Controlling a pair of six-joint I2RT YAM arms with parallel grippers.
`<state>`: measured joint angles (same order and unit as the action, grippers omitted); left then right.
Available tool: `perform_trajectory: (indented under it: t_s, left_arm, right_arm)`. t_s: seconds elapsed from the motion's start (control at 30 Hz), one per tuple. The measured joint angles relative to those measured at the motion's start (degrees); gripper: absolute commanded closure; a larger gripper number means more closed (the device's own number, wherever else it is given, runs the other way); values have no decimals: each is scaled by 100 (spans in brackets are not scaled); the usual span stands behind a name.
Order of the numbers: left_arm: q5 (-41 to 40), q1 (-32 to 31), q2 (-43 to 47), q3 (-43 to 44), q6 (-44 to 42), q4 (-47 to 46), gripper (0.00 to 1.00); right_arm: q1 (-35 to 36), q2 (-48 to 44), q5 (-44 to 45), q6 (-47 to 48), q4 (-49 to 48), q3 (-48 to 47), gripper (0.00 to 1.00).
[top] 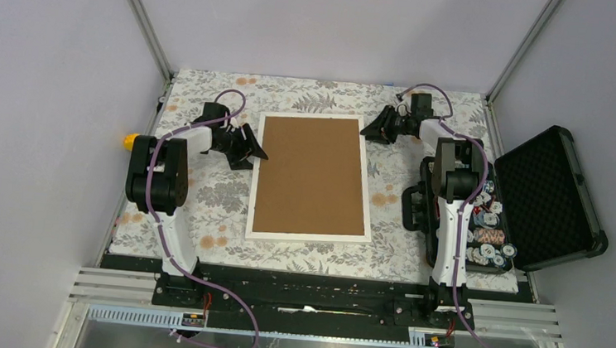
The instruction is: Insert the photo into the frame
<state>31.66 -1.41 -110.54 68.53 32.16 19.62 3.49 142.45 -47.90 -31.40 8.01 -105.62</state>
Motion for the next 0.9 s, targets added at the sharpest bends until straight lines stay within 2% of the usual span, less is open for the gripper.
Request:
perform_trajectory:
  t_s: [0.47, 0.7, 0.9]
  left_arm:
    - [-7, -15, -26, 37, -11, 28, 36]
    - [-2, -17, -63, 90, -20, 85, 36]
    - [0, -17, -63, 90, -20, 87, 36]
  right_arm:
    - [162, -2, 505, 442, 756, -409, 60]
    - [411, 20, 1445, 796, 1652, -1036, 60]
    - [789, 103, 2640, 1084, 2347, -1646, 60]
